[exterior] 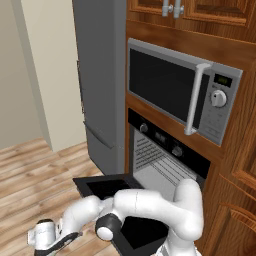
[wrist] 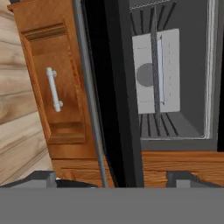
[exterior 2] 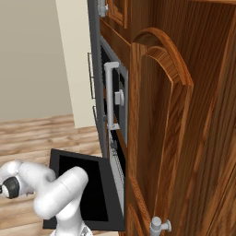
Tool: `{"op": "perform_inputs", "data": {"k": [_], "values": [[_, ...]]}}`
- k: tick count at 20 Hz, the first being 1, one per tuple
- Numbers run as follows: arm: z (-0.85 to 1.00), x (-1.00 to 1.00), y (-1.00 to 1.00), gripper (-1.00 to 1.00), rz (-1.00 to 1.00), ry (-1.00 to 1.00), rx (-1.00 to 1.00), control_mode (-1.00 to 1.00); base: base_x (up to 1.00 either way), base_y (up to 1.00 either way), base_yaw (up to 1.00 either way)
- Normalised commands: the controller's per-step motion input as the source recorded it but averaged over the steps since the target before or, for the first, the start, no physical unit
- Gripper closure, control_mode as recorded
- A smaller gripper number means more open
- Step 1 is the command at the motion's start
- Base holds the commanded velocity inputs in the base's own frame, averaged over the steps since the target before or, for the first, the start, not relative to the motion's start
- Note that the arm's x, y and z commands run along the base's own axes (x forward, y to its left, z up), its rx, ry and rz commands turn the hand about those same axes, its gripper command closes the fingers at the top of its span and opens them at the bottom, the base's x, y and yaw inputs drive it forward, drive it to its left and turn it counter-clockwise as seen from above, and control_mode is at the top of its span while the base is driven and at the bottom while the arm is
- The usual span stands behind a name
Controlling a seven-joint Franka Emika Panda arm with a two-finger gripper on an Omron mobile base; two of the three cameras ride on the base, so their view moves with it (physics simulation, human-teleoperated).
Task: Take the baked cake out of the oven and place it on the plate for cooling. Then close the oven door.
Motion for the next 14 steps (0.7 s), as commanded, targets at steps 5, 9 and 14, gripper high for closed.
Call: {"op": "perform_inputs", "data": {"k": [5, 9, 14], "values": [[-0.52, 0.29, 0.00, -1.00, 0.02, 0.03, 0.00, -1.00, 0.00, 0.00, 0.00], [-0.57, 0.28, 0.00, -1.00, 0.00, 0.03, 0.00, -1.00, 0.00, 0.00, 0.00], [-0.60, 0.20, 0.00, -1.00, 0.00, 0.01, -0.05, -1.00, 0.00, 0.00, 0.00]]}}
